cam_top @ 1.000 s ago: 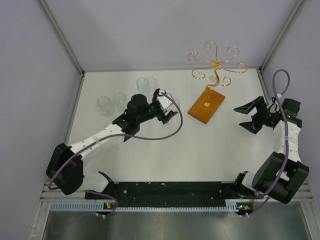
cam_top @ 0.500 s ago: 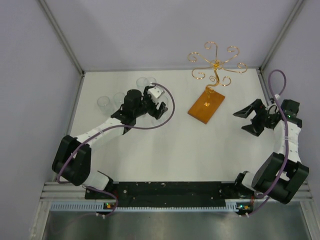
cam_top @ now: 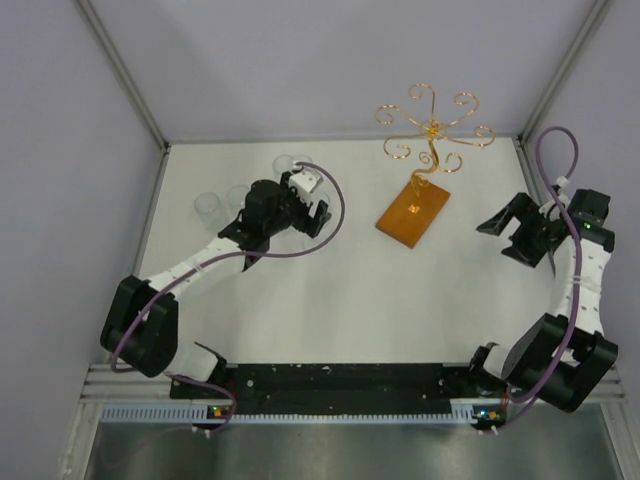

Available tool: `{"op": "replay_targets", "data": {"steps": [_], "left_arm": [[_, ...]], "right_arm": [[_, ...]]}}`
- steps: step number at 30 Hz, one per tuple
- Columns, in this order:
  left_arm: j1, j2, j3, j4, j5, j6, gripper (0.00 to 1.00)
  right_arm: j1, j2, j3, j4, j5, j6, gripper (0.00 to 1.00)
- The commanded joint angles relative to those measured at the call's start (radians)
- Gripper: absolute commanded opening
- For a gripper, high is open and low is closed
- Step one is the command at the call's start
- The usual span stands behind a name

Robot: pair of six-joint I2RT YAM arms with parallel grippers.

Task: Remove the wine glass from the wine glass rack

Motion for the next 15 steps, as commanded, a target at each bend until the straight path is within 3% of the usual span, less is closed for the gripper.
{"op": "replay_targets", "data": {"steps": [1, 3, 4, 9, 15], "left_arm": [[0.005, -0.125, -0.015, 0.05, -0.065, -0.021, 0.85], [0.007, -0.149, -0.019, 0.05, -0.079, -0.019, 0.89], [0.007, -0.161, -0.021, 0.047, -0.085, -0.022, 0.99], [0.01, -0.211, -0.023, 0.015, -0.089, -0.036, 0.99], [0.013, -0.365, -0.018, -0.088, -0.105, 0.013, 0.99]], "right_arm": [[-0.009, -0.025, 0.059, -0.043, 0.139, -0.012, 0.99], [-0.011, -0.02, 0.072, -0.069, 0.194, -0.009, 0.99], [-0.011, -0.02, 0.08, -0.081, 0.228, -0.004, 0.99], [-0.009, -0.013, 0.106, -0.12, 0.308, -0.006, 0.99], [-0.011, -0.013, 0.141, -0.123, 0.294, -0.006, 0.99]]}}
